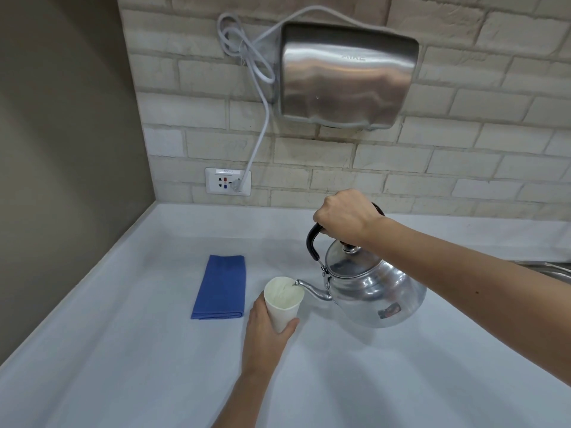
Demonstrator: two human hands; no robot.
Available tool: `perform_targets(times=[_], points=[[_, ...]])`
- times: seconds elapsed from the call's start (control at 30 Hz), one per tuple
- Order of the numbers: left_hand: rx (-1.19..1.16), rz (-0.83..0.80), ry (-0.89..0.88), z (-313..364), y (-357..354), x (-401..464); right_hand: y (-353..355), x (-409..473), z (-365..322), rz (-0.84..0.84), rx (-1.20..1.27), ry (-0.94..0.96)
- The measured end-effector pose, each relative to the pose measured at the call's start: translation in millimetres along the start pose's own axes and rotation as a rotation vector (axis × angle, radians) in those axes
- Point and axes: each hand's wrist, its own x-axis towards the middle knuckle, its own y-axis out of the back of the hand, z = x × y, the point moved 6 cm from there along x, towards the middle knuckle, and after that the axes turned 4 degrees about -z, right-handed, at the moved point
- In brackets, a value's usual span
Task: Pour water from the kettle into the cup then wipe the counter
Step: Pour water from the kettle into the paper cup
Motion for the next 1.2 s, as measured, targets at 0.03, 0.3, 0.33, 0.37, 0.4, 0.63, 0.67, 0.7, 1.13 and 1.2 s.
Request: perform_targets(times=[0.03,0.3,0.33,0.37,0.4,0.63,0.67,0.7,1.13,1.2], points=[[0.003,-0.001,-0.001,0.4,-0.6,-0.4,0.3,-0.3,0.1,0.0,-0.003,-0.001],[-0.002,-0.002,-0.004,1.5,-0.6,0.6,1.3,-1.1,-1.2,0.003,-0.003,0.009],[-0.002,-0.002,-0.005,1.5,-0.7,0.6,1.0,-0.8,-1.2,0.006,-0.005,0.01],[-0.002,-0.003,-0.007,1.5,-0.8,0.3,1.0,-0.7,-1.1,0.006,-0.005,0.011],[-0.003,-0.004,-0.008,1.6,-0.8,0.2,0.9,-0.7,-1.0,0.002,-0.006,0.013],[-0.004,-0.004,-0.009,0.7,-0.8,0.5,3.8,-1.6,0.7,0.01,-0.001,0.017],[-0.008,-0.005,-0.009,0.6,-1.0,0.6,4.2,-1.6,0.9,0.013,0.005,0.016],[-0.011,-0.006,-0.009,0.5,-1.1,0.7,4.8,-1.8,1.0,0.019,0.01,0.016],[-0.011,0.001,-0.019,-0.8,-1.9,2.0,4.0,-2.2,0.0,0.002,-0.02,0.025],[-0.014,-0.003,-0.018,-1.0,-2.3,2.4,4.6,-1.9,-0.2,0.009,-0.027,0.028]])
